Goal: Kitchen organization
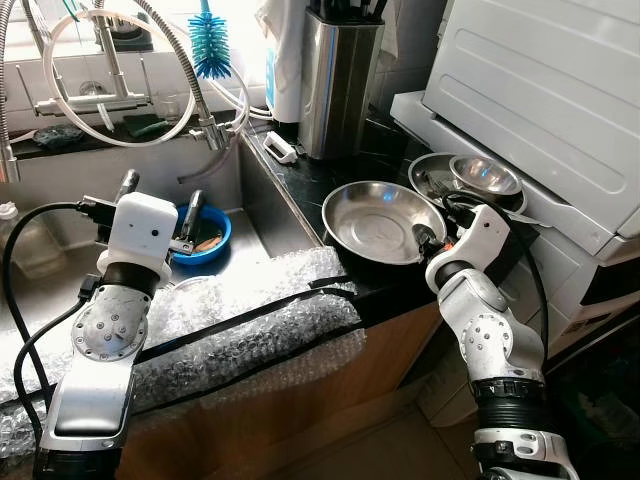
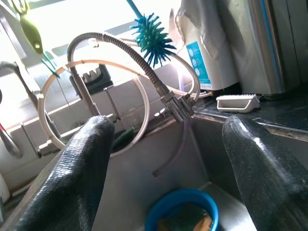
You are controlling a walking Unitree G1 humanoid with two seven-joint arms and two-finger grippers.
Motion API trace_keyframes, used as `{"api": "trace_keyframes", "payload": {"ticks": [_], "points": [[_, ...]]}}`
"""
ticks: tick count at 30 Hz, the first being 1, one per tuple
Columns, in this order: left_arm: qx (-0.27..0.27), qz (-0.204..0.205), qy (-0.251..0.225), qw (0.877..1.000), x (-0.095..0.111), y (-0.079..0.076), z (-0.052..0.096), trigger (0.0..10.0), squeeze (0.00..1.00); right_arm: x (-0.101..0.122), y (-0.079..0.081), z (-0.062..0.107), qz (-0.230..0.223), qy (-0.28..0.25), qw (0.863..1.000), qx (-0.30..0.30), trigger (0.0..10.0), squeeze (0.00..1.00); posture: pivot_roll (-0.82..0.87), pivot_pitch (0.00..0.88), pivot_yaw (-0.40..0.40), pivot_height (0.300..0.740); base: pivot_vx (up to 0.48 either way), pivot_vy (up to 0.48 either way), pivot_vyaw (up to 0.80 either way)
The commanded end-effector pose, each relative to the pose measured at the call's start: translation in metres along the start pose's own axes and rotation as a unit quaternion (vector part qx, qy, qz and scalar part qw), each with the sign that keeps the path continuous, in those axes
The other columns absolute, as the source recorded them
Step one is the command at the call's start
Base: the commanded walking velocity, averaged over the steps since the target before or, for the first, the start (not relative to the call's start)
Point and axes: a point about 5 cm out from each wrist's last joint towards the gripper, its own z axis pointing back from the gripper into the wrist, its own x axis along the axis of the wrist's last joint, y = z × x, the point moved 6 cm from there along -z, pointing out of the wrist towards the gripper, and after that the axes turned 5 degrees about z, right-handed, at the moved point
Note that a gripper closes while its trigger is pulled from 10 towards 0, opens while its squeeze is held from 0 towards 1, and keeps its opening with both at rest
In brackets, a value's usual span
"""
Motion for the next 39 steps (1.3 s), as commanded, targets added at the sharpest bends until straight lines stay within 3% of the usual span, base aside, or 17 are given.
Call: {"api": "trace_keyframes", "payload": {"ticks": [1, 10, 13, 18, 25, 29, 31, 32, 33, 34, 36, 37, 39], "points": [[-0.008, -0.007, -0.011, 1.0, 0.005, -0.002, -0.003, 10.0, 0.0, 0.003, 0.0, 0.0, -0.007, 0.002, 1.0, -0.002, 0.0, 0.0, 0.0, 0.0, -0.101, 0.74, 0.0, 0.0, 0.0], [-0.007, -0.011, -0.014, 1.0, 0.006, -0.001, -0.004, 10.0, 0.0, 0.004, 0.01, 0.0, -0.018, -0.001, 1.0, 0.025, 0.0, 0.0, 0.0, 0.0, -0.101, 0.74, 0.0, 0.0, 0.0], [-0.004, -0.013, -0.017, 1.0, 0.007, -0.001, -0.005, 10.0, 0.0, 0.01, 0.014, 0.0, -0.01, -0.022, 0.999, 0.032, 0.0, 0.0, 0.0, 0.0, -0.102, 0.74, 0.0, 0.0, 0.0], [0.002, -0.022, -0.022, 1.0, 0.009, 0.0, -0.005, 10.0, 0.0, 0.02, 0.025, 0.003, -0.039, -0.058, 0.996, 0.056, 0.0, 0.0, 0.0, 0.0, -0.102, 0.74, 0.0, 0.0, 0.0], [0.061, 0.06, -0.016, 0.996, 0.009, 0.021, -0.006, 10.0, 0.0, 0.032, 0.044, 0.009, -0.041, -0.103, 0.989, 0.098, 0.0, 0.0, 0.0, 0.0, -0.108, 0.74, 0.0, 0.0, 0.0], [0.068, 0.078, -0.015, 0.994, 0.009, 0.024, -0.007, 10.0, 0.0, 0.031, 0.049, 0.01, -0.036, -0.106, 0.988, 0.109, 0.0, 0.0, 0.0, 0.0, -0.108, 0.74, 0.0, 0.0, 0.0], [0.078, 0.122, -0.012, 0.989, 0.009, 0.026, -0.008, 10.0, 0.0, 0.03, 0.058, 0.011, -0.032, -0.109, 0.986, 0.124, 0.0, 0.0, 0.0, 0.0, -0.109, 0.74, 0.0, 0.0, 0.0], [0.078, 0.122, -0.012, 0.989, 0.009, 0.026, -0.008, 10.0, 0.0, 0.03, 0.058, 0.011, -0.032, -0.109, 0.986, 0.124, 0.0, 0.0, 0.0, 0.0, -0.109, 0.74, 0.0, 0.0, 0.0], [0.079, 0.13, -0.012, 0.988, 0.009, 0.026, -0.008, 10.0, 0.0, 0.03, 0.059, 0.011, -0.031, -0.11, 0.985, 0.127, 3.0, 0.0, 0.0, 0.0, -0.11, 0.74, 0.0, 0.0, 0.0], [0.086, 0.169, -0.018, 0.982, 0.012, 0.028, -0.009, 10.0, 0.0, 0.029, 0.064, 0.011, -0.014, -0.112, 0.984, 0.136, 10.0, 0.0, 0.01, 0.0, -0.112, 0.74, 0.0, 0.0, 0.0], [0.089, 0.185, -0.021, 0.979, 0.014, 0.029, -0.009, 10.0, 0.0, 0.028, 0.066, 0.012, -0.009, -0.113, 0.984, 0.139, 10.0, 0.0, 0.01, 0.0, -0.112, 0.74, 0.0, 0.0, 0.0], [0.092, 0.227, -0.027, 0.969, 0.017, 0.03, -0.011, 10.0, 0.0, 0.028, 0.069, 0.012, -0.001, -0.116, 0.983, 0.144, 10.0, 0.0, 0.01, 0.0, -0.113, 0.74, 0.0, 0.0, 0.0], [0.09, 0.252, -0.029, 0.963, 0.019, 0.029, -0.012, 10.0, 0.0, 0.029, 0.07, 0.012, 0.002, -0.118, 0.982, 0.145, 10.0, 0.0, 0.01, 0.0, -0.114, 0.74, 0.0, 0.0, 0.0]]}}
